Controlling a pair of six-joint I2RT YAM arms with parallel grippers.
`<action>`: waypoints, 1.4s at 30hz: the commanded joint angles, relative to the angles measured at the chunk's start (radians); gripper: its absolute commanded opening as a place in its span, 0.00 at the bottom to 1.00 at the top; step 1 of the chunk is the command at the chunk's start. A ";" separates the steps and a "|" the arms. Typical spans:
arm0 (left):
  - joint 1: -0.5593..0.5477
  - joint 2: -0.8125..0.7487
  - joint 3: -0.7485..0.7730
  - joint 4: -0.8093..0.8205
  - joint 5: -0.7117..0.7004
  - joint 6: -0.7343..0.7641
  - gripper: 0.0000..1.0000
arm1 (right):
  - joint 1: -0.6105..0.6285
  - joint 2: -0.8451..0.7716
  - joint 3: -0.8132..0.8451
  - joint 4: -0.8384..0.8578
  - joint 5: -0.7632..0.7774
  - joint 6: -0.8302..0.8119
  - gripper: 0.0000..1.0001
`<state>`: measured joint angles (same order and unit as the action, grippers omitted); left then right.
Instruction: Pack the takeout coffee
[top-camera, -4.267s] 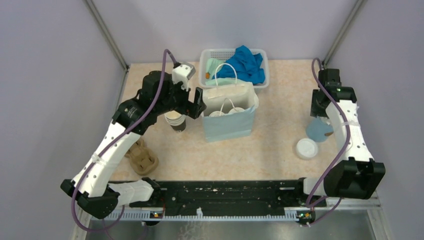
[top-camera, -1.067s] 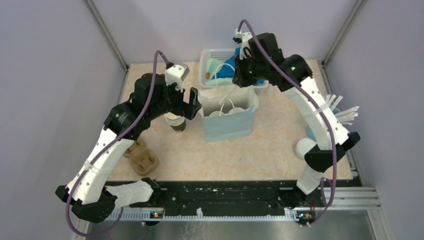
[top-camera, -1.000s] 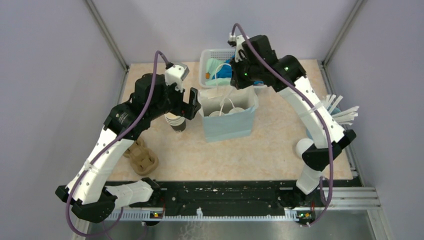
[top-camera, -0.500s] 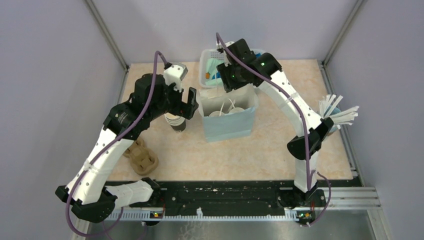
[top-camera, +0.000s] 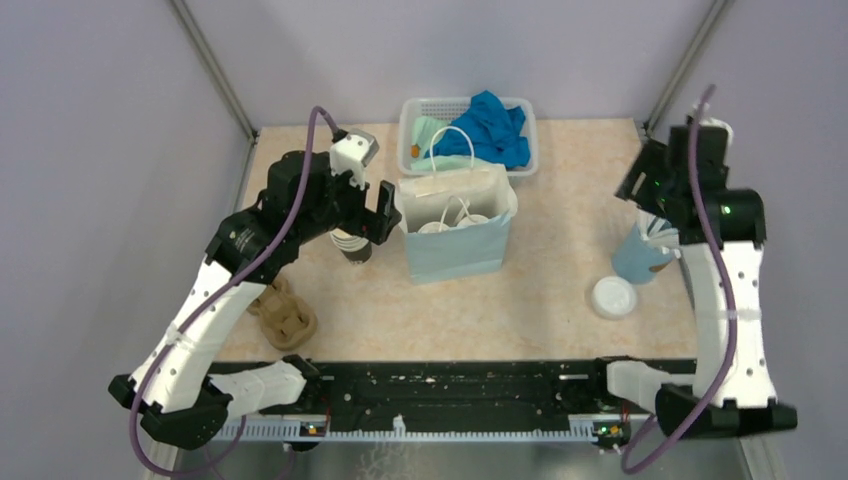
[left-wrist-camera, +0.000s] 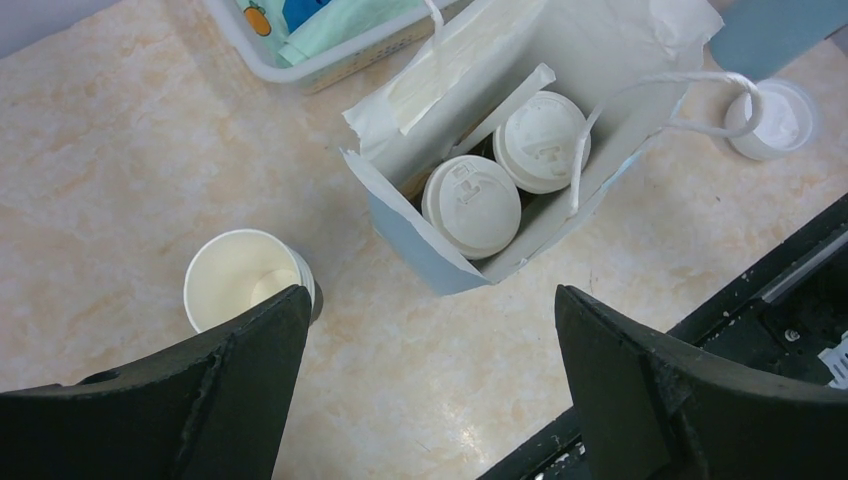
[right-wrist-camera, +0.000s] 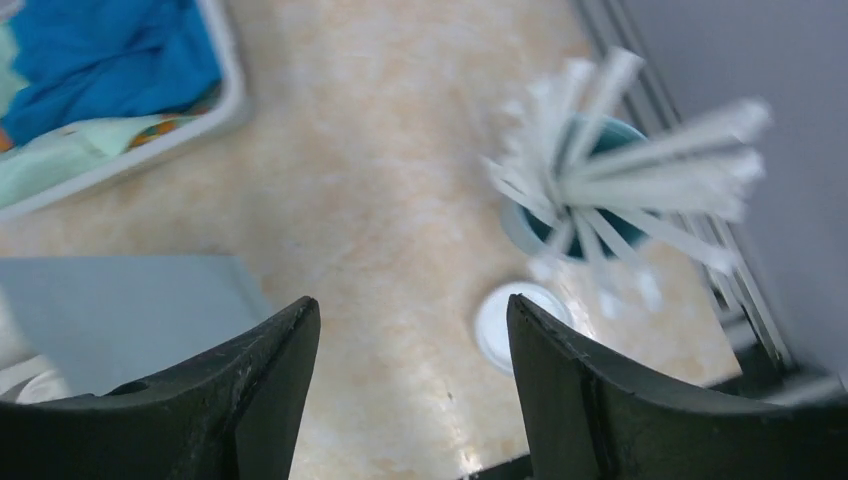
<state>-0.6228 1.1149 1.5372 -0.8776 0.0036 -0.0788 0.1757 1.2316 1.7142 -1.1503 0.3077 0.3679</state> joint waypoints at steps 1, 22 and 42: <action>-0.015 -0.039 -0.027 0.048 0.007 0.004 0.98 | -0.271 -0.125 -0.197 0.042 -0.108 0.049 0.68; -0.103 -0.024 -0.023 0.030 -0.146 0.070 0.98 | -0.332 0.025 -0.416 0.140 0.024 -0.274 0.41; -0.101 0.004 0.014 0.028 -0.131 0.051 0.98 | -0.312 0.000 -0.387 0.117 0.077 -0.238 0.03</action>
<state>-0.7216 1.1110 1.5093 -0.8761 -0.1318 -0.0238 -0.1440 1.2861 1.2457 -0.9775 0.3485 0.1062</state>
